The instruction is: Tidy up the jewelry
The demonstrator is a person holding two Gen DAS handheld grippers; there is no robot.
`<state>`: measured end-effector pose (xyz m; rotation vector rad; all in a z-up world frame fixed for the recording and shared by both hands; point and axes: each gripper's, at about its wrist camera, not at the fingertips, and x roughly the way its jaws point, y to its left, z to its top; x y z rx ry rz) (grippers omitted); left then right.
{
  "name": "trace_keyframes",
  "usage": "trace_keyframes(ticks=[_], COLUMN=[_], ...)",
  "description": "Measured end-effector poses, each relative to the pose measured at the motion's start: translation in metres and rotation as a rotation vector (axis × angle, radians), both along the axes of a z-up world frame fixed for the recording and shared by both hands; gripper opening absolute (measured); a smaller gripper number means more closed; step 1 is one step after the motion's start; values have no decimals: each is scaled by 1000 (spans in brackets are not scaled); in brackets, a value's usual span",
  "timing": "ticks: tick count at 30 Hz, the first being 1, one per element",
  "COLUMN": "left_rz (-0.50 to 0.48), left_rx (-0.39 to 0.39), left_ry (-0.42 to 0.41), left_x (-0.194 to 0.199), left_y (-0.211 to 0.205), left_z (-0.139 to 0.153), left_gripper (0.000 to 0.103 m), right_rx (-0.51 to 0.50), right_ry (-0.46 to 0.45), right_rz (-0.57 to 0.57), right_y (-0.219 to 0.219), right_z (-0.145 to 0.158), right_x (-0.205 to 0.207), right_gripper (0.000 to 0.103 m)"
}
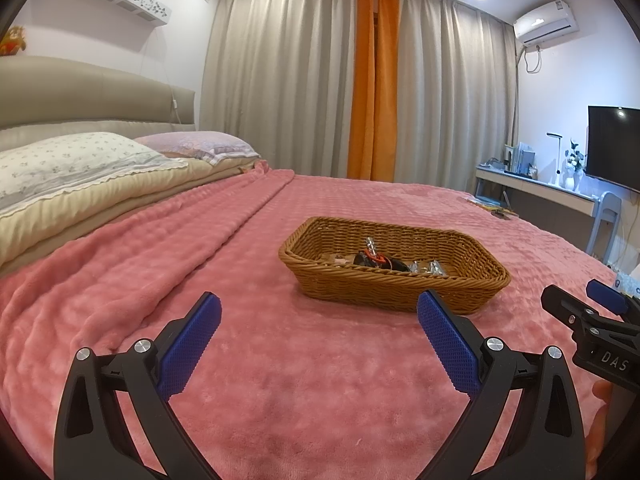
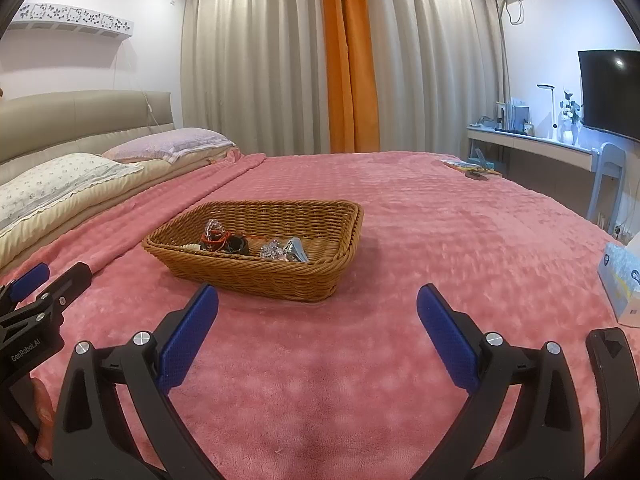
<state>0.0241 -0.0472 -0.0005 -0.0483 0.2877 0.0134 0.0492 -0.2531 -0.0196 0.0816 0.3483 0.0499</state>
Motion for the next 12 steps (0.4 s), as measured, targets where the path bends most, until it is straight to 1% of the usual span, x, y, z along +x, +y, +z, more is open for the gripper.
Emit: trace_keyframes(ticks=[12], left_rz=[-5], left_rx=[-17], left_ry=[6], left_x=[0], left_y=[3], left_z=[-5], left_gripper=[95], right_rx=[0], right_ry=[1], right_rz=[0], right_y=[0], right_z=[0], right_x=[0], right_gripper=[95])
